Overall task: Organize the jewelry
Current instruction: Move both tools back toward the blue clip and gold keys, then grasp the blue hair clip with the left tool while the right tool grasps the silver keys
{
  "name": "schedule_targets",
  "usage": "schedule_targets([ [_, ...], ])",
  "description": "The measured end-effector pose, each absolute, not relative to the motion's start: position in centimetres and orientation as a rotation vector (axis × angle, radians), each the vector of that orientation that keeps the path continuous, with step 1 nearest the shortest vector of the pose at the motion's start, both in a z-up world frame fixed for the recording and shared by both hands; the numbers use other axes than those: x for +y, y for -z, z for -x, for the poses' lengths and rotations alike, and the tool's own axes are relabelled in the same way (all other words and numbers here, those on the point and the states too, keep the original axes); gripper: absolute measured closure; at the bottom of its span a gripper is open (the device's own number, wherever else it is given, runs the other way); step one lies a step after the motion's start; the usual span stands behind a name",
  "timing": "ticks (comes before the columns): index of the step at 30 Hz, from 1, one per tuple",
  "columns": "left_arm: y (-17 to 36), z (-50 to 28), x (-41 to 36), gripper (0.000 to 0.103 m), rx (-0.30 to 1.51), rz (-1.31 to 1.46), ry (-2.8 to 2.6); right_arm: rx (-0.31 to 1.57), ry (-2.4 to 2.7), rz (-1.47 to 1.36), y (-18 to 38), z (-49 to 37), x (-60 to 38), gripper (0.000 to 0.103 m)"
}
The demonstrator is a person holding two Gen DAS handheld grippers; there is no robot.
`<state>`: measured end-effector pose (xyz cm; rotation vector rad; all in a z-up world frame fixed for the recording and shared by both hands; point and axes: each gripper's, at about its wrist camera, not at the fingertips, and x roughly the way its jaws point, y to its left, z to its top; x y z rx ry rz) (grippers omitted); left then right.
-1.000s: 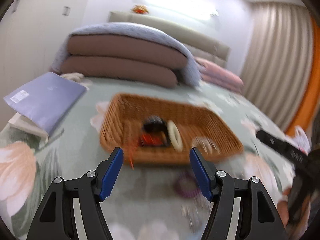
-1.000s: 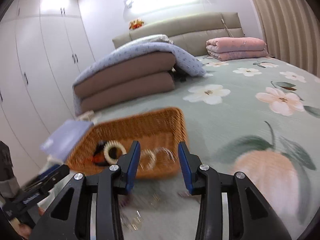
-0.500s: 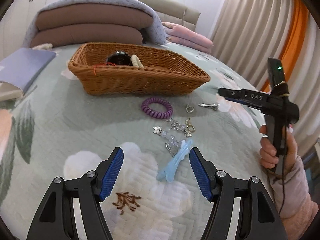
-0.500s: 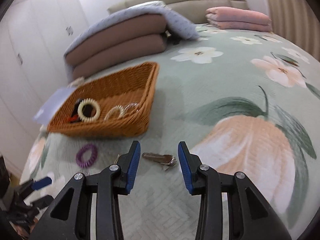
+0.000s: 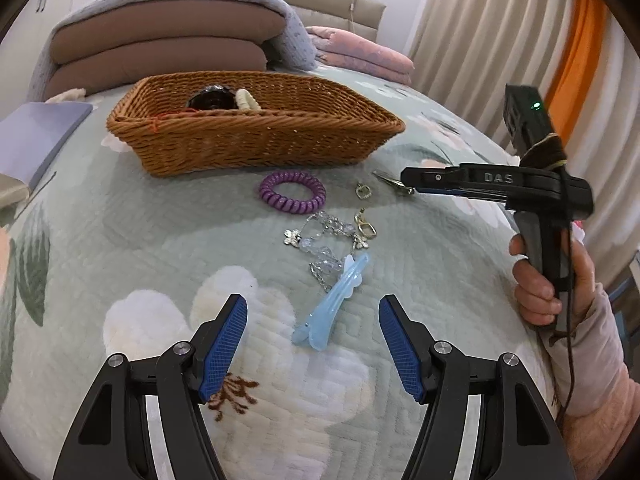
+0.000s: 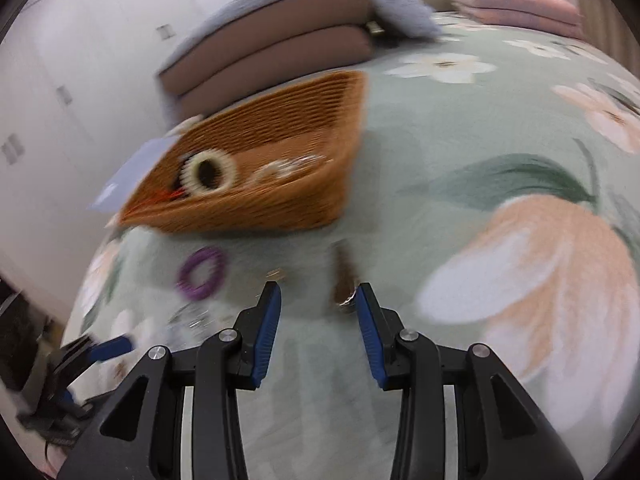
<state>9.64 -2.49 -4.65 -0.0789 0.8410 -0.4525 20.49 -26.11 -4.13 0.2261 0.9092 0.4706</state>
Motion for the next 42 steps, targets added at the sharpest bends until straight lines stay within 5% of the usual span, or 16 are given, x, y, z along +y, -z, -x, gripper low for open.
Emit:
schedule_targets([
  [15, 5.1, -9.7, -4.0, 0.033, 0.865, 0.008, 0.442, 0.881, -0.285, -0.043, 4.5, -20.6, -23.7, 0.061],
  [20, 5.3, -9.7, -4.6, 0.053, 0.870, -0.014, 0.427, 0.880, -0.243, 0.014, 4.9, -20.6, -22.7, 0.061],
  [42, 5.3, -10.3, -5.2, 0.070, 0.886, 0.062, 0.253, 0.879, -0.186, 0.035, 5.2, -21.0, -22.5, 0.071],
])
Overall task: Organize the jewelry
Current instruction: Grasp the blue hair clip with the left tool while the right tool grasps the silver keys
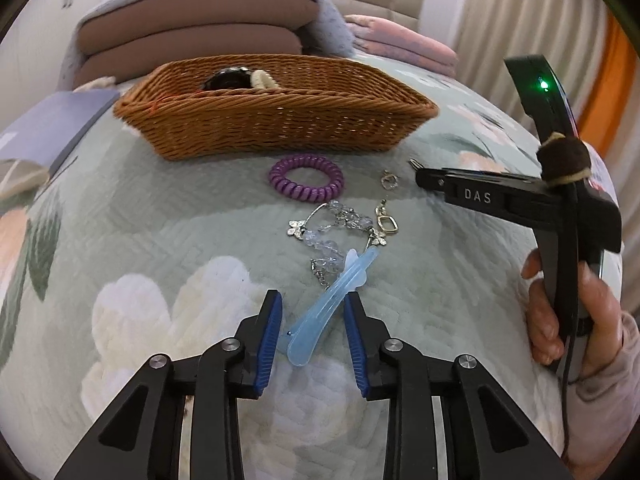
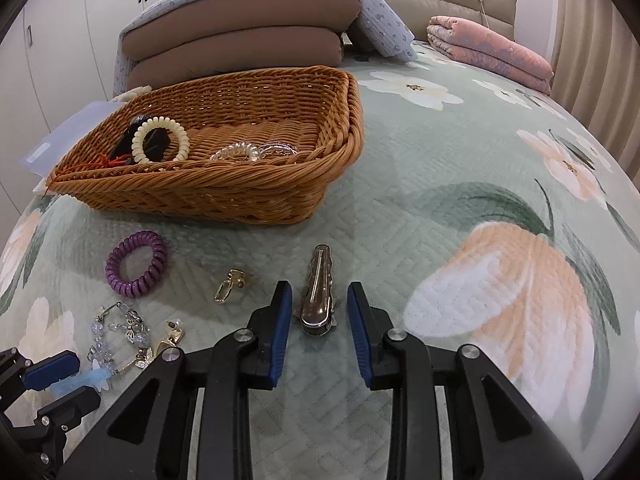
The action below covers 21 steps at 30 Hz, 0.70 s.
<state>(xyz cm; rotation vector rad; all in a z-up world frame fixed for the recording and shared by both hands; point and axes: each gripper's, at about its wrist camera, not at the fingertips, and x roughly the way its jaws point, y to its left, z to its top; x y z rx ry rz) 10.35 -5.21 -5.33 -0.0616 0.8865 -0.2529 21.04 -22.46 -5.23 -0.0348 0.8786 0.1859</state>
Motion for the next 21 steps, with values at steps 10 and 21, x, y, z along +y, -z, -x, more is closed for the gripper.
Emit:
schedule_targets([
  [10, 5.5, -9.8, -6.4, 0.071, 0.877, 0.067, 0.125, 0.878, -0.185, 0.035, 5.2, -21.0, -22.4, 0.071],
  [21, 5.3, -9.6, -4.5, 0.092, 0.845, 0.191, 0.174, 0.816, -0.189, 0.061, 4.3, -19.6, -22.1, 0.083],
])
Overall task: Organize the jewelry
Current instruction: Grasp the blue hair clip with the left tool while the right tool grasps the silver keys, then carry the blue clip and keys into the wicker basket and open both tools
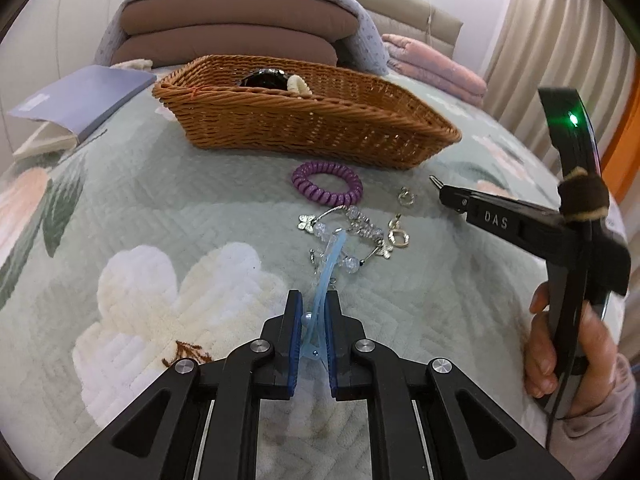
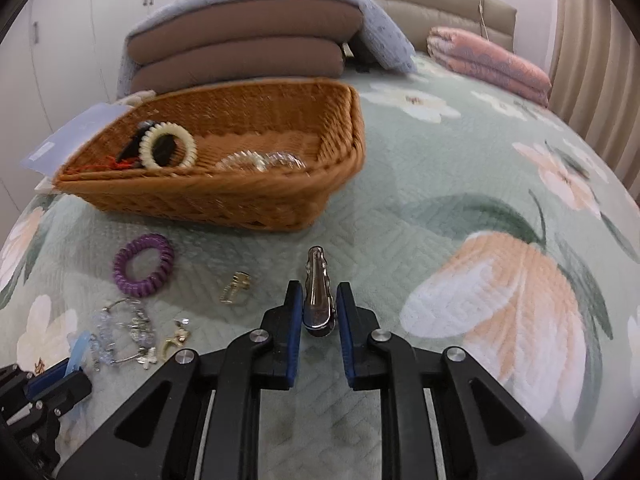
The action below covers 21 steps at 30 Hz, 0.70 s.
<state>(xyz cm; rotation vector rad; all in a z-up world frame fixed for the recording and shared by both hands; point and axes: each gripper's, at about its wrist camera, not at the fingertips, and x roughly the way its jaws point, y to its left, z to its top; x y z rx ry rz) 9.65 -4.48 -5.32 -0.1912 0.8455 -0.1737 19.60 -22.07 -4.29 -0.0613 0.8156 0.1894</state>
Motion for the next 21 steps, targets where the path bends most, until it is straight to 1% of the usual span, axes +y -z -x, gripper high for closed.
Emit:
schedule_targets([
  [5, 4.5, -9.0, -3.6, 0.092, 0.790, 0.246, 0.209, 0.728, -0.248, 0.042, 2.4, -17.7, -22.0, 0.083],
  [10, 3.3, -8.7, -2.7, 0.092, 0.755, 0.277, 0.226, 0.613, -0.329, -0.037, -0.6, -15.8, -23.0, 0.083],
  [15, 0.0, -9.1, -1.8, 0.092, 0.690, 0.271, 0.200, 0.555, -0.337, -0.083, -3.0, -15.4, -23.1, 0.083],
  [19, -3.6, -11.9, 0.0, 0.092, 0.657, 0.304, 0.159, 0.532, -0.349, -0.119, -5.3, -17.0, -22.6, 0.083],
  [21, -5.3, -14.5, 1.0, 0.092, 0.636, 0.345, 0.161, 0.535, -0.364, -0.154, -6.3, -18.8, -22.0, 0.083],
])
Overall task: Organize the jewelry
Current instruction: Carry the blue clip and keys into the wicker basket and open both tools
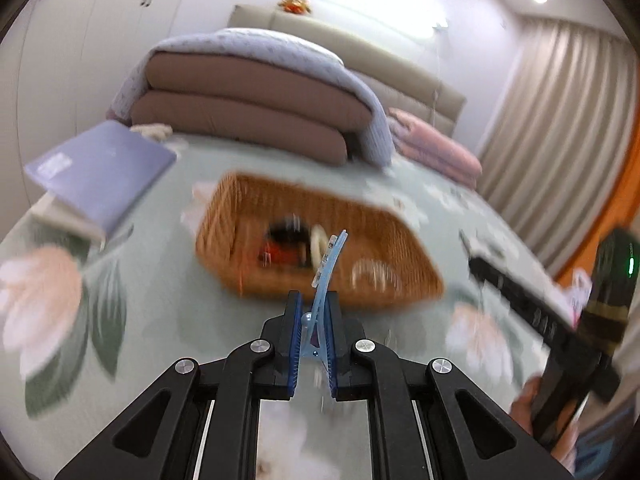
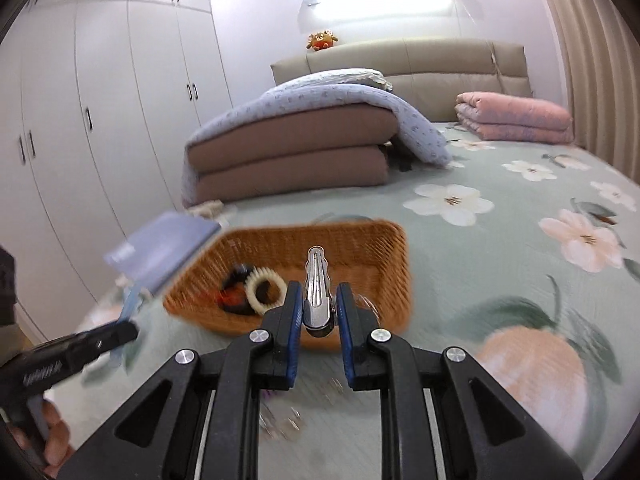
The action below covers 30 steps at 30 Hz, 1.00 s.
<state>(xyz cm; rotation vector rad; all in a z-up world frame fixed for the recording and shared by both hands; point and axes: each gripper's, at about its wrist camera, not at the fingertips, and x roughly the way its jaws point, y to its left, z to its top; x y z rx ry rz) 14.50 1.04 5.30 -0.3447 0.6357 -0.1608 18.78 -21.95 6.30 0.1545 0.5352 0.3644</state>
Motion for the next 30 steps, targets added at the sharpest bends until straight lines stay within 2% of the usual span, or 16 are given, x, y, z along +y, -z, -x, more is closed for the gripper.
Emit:
schedule_targets([
  [4, -5.8, -19.6, 1.6, 0.092, 0.595, 0.374, 0.172, 0.524, -0.321, -0.163, -6.2, -22.5, -20.4, 0.083],
  [12, -0.1, -24.3, 0.6, 0.092, 0.635, 0.356, 0.235, 0.614, -0.282, -0.222, -0.5, -26.5, -21.2, 0.083],
  [30, 0.6, -24.3, 2.2, 0.091, 0.626, 0.401, 0.224, 0.632, -0.296, -0.188, 0.2, -26.2, -20.3, 0.083],
])
